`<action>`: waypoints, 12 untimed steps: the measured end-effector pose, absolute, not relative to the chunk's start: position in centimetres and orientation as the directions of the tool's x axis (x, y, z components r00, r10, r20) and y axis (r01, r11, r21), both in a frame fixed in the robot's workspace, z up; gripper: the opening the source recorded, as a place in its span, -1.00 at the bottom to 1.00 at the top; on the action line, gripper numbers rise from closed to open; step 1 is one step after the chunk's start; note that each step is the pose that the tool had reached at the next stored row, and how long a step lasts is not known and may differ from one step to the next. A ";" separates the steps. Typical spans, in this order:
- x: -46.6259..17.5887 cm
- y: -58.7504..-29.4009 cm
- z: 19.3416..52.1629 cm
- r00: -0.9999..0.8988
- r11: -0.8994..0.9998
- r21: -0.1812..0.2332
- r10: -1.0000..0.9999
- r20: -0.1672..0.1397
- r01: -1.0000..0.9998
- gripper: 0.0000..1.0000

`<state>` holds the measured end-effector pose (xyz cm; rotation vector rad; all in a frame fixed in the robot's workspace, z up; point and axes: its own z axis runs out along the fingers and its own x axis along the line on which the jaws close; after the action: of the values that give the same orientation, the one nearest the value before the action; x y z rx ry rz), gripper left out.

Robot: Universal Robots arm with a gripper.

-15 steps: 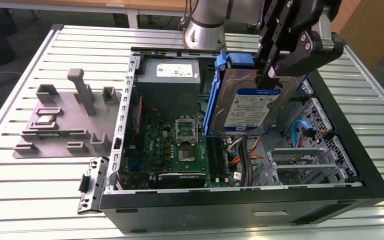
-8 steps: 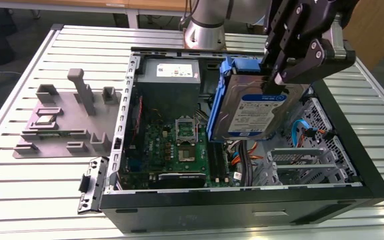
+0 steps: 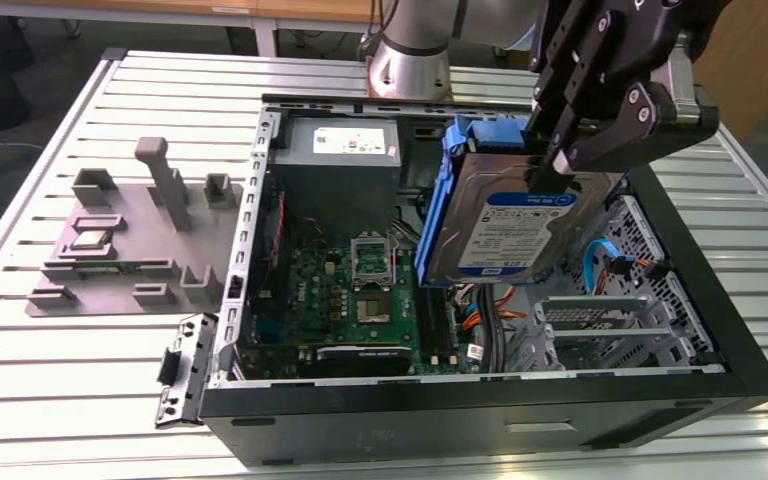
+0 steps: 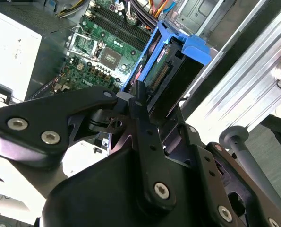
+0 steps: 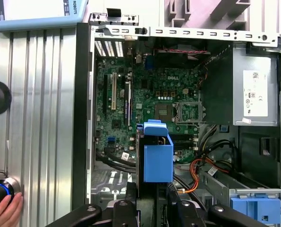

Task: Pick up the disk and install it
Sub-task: 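Pick up the disk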

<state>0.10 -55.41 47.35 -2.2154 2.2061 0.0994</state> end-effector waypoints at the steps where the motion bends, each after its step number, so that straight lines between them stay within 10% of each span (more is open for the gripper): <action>1: 0.1 -55.4 47.3 0.003 -0.005 0.035 -0.999 -0.055 -0.999 -0.31; 12: 1.7 -55.4 47.3 0.003 -0.005 0.037 -0.999 -0.055 -0.999 -0.31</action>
<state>1.73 -55.42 47.34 -2.2160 2.2067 0.1009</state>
